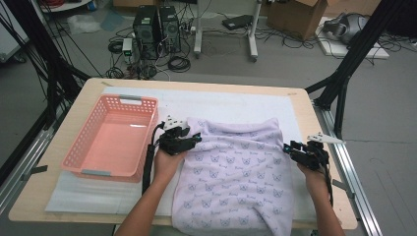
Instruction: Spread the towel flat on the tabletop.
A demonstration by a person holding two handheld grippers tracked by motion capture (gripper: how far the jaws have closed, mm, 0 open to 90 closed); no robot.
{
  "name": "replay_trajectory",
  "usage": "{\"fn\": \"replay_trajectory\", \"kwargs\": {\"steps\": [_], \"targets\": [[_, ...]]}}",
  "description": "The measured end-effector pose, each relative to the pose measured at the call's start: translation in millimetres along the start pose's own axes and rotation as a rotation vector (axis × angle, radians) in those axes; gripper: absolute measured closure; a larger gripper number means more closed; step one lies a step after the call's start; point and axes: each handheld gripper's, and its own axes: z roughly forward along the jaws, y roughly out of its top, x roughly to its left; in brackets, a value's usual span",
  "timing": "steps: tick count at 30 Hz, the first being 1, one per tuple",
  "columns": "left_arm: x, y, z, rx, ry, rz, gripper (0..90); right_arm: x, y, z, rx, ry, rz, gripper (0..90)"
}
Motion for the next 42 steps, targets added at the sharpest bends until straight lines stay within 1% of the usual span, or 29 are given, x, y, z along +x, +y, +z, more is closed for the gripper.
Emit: {"fn": "replay_trajectory", "kwargs": {"steps": [1,4,5,7,10,13,15,16,17,19,20,21,22,23,24,25,26,28,30,31,33,35,36,37,38,39,40,41,42], "targets": [[-0.5,-0.7,-2.7,0.005,-0.007,-0.002,46.2,0.8,-2.4,-6.0,-0.009,0.016,0.018,58.7],[-0.8,-6.6,-9.6,0.047,-0.038,-0.015,41.4,3.1,-7.8,-15.7,-0.011,0.040,0.014,54.8],[-1.3,-9.6,-12.1,0.065,-0.044,-0.014,40.8,4.6,-9.1,-18.6,-0.002,0.046,0.005,53.6],[-1.8,-15.1,-17.1,0.065,-0.056,-0.019,39.0,7.9,-10.8,-24.9,0.008,0.061,-0.017,51.3],[-2.4,-23.4,-23.3,0.108,-0.047,0.004,37.8,12.9,-15.7,-35.5,0.029,0.074,-0.057,49.3],[-3.0,-33.7,-24.5,0.140,-0.038,-0.007,38.5,14.6,-24.4,-40.1,0.078,0.059,-0.061,47.7],[-4.7,-42.3,-20.6,0.187,-0.040,0.007,38.6,14.9,-29.6,-38.0,0.108,0.071,-0.054,47.1],[-6.3,-46.3,-17.7,0.213,-0.038,0.017,38.8,16.5,-32.1,-35.4,0.130,0.069,-0.059,47.1],[-9.5,-48.7,-17.4,0.194,-0.022,0.040,38.5,18.4,-34.2,-32.3,0.155,0.060,-0.075,47.2],[-14.7,-48.9,-17.1,0.208,0.025,0.099,44.3,23.1,-38.5,-23.6,0.210,0.025,-0.137,50.3],[-17.9,-49.5,-17.6,0.211,0.066,0.156,56.7,25.8,-38.8,-22.8,0.194,0.009,-0.159,55.3],[-17.0,-48.7,-17.5,0.217,0.040,0.145,69.3,27.3,-37.7,-21.3,0.195,0.011,-0.163,65.8],[-15.7,-47.3,-16.6,0.226,0.023,0.118,80.4,28.7,-36.0,-20.0,0.197,0.040,-0.171,83.3],[-15.1,-45.5,-15.5,0.232,0.021,0.113,84.2,31.0,-35.3,-17.4,0.195,0.052,-0.184,85.3],[-13.8,-43.1,-14.3,0.237,0.026,0.108,84.9,32.9,-34.0,-14.5,0.186,0.036,-0.197,86.1],[-11.6,-41.2,-13.7,0.223,0.046,0.100,85.1,32.9,-32.0,-11.3,0.180,0.026,-0.210,86.5],[-7.6,-40.0,-13.6,0.186,0.064,0.066,85.1,31.5,-30.1,-7.8,0.169,0.014,-0.205,86.6],[3.9,-39.4,-12.5,0.138,0.088,-0.035,85.2,26.8,-26.3,-0.6,0.147,-0.023,-0.202,86.8],[11.7,-39.5,-10.0,0.123,0.111,-0.090,85.3,21.0,-22.1,5.5,0.110,-0.071,-0.196,86.9],[12.9,-38.7,-9.8,0.112,0.114,-0.098,85.4,17.5,-20.0,8.4,0.088,-0.089,-0.179,87.0],[12.2,-35.3,-7.5,0.132,0.115,-0.079,85.3,14.3,-17.5,13.4,0.051,-0.115,-0.138,86.8],[11.5,-34.2,-9.2,0.121,0.096,-0.079,82.5,17.1,-16.7,14.6,0.036,-0.133,-0.134,84.7],[11.1,-33.5,-11.6,0.117,0.093,-0.075,75.0,18.5,-16.8,13.1,0.031,-0.128,-0.126,79.5],[11.2,-32.8,-15.3,0.122,0.090,-0.069,64.0,19.5,-16.8,10.1,0.028,-0.139,-0.127,71.2],[10.9,-33.2,-19.4,0.114,0.078,-0.064,58.2,20.5,-17.0,5.5,0.026,-0.136,-0.130,68.4],[10.1,-34.4,-24.5,0.101,0.060,-0.060,54.9,21.0,-16.7,-0.2,0.027,-0.129,-0.134,64.6],[8.8,-36.3,-29.8,0.088,0.039,-0.054,53.8,20.8,-16.5,-6.3,0.021,-0.121,-0.131,61.8],[6.9,-38.6,-35.2,0.079,0.022,-0.043,53.7,19.7,-16.9,-12.4,0.018,-0.092,-0.125,61.8],[4.4,-41.4,-40.6,0.075,0.014,-0.035,52.8,19.3,-18.3,-18.4,0.018,-0.078,-0.129,61.4]]}}
